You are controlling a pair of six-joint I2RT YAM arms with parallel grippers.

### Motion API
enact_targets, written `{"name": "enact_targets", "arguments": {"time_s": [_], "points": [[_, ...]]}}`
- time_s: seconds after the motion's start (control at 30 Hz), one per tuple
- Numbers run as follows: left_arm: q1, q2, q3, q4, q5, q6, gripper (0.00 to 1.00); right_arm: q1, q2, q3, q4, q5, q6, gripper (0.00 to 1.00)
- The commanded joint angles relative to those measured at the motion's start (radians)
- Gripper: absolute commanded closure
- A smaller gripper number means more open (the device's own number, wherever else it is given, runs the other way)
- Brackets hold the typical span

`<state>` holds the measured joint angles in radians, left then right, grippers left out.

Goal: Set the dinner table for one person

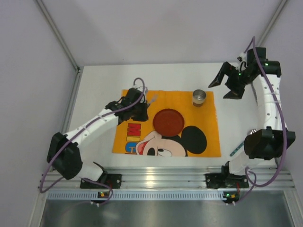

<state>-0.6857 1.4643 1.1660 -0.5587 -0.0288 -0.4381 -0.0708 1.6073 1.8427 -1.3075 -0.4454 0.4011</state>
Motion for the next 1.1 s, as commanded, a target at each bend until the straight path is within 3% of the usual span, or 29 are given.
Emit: {"name": "enact_targets", "arguments": {"time_s": [0.0, 0.03, 0.13, 0.33, 0.73, 1.07], "points": [[0.136, -0.152, -0.167, 0.143, 0.292, -0.088, 1.0, -0.036, -0.069, -0.071, -0.046, 0.027, 0.004, 0.0], [0.205, -0.176, -0.224, 0.143, 0.306, -0.091, 1.0, -0.041, -0.096, -0.133, -0.027, 0.027, 0.014, 0.0], [0.264, -0.251, -0.294, 0.106, 0.293, -0.093, 1.0, -0.052, -0.133, -0.241, 0.025, 0.02, 0.03, 0.0], [0.264, -0.315, -0.379, 0.088, 0.236, -0.125, 1.0, -0.053, -0.164, -0.344, 0.071, 0.017, 0.044, 0.0], [0.264, -0.116, -0.43, 0.123, 0.152, -0.221, 0.99, -0.064, -0.208, -0.468, 0.146, 0.085, 0.062, 0.0], [0.264, -0.117, -0.434, 0.1, 0.174, -0.22, 0.62, -0.069, -0.239, -0.519, 0.152, 0.131, 0.059, 0.0]]}}
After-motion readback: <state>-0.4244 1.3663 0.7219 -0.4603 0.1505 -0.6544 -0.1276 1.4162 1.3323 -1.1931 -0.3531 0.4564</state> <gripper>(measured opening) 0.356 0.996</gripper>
